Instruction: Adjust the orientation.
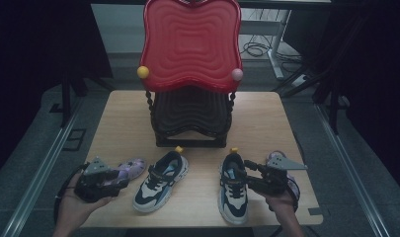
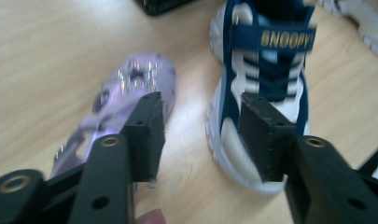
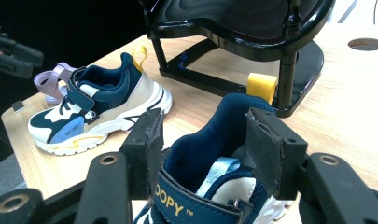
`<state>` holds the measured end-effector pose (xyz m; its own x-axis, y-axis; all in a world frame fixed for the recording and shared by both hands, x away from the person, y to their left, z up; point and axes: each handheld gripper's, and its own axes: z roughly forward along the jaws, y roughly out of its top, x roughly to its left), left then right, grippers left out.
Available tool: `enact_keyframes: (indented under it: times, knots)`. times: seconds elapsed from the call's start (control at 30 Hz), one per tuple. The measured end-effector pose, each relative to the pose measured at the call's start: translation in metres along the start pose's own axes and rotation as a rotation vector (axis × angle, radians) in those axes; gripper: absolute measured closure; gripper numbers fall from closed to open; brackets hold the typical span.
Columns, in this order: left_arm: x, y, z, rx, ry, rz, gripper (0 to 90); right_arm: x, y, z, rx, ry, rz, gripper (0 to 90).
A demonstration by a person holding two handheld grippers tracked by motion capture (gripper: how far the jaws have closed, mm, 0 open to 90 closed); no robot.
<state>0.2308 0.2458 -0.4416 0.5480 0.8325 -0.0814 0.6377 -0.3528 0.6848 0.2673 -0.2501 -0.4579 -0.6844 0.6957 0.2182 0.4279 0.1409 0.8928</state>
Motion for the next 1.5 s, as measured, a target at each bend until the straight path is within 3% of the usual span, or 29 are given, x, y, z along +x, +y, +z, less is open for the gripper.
enact_keyframes:
  times: [0.13, 0.33, 0.63, 0.77, 0.93, 1.2, 1.4, 1.43, 1.47, 1.5]
  knots:
    - [-0.004, 0.008, 0.004, -0.023, -0.016, -0.005, 42.9, 0.001, 0.000, -0.002, 0.004, 0.004, -0.008, 47.2]
    - [-0.007, 0.016, 0.012, -0.017, -0.016, 0.002, 36.1, 0.000, 0.000, -0.003, 0.016, 0.006, -0.011, 47.1]
    - [-0.005, 0.017, 0.024, -0.030, -0.042, -0.015, 34.5, 0.000, 0.001, -0.006, 0.069, -0.015, -0.029, 48.9]
    - [-0.007, 0.018, 0.025, -0.034, -0.035, -0.010, 34.5, -0.002, 0.006, -0.017, 0.090, -0.025, -0.040, 54.0]
    - [-0.009, 0.017, 0.022, -0.037, -0.037, -0.004, 33.8, -0.007, 0.006, -0.033, 0.165, -0.075, -0.055, 64.8]
    - [-0.006, 0.012, 0.023, -0.036, -0.032, -0.011, 33.4, -0.029, 0.004, -0.068, 0.298, -0.152, -0.073, 81.6]
    - [-0.004, 0.009, 0.018, -0.055, -0.026, -0.020, 33.4, -0.044, 0.001, -0.087, 0.347, -0.204, -0.066, 88.0]
    - [-0.004, 0.008, 0.018, -0.062, -0.023, -0.031, 33.4, -0.047, 0.000, -0.090, 0.354, -0.205, -0.060, 89.0]
    - [-0.004, 0.007, 0.019, -0.079, 0.014, -0.039, 34.2, -0.054, -0.002, -0.094, 0.366, -0.217, -0.052, 89.3]
    - [-0.004, 0.007, 0.019, -0.079, 0.014, -0.039, 34.8, -0.054, -0.002, -0.094, 0.366, -0.217, -0.052, 89.3]
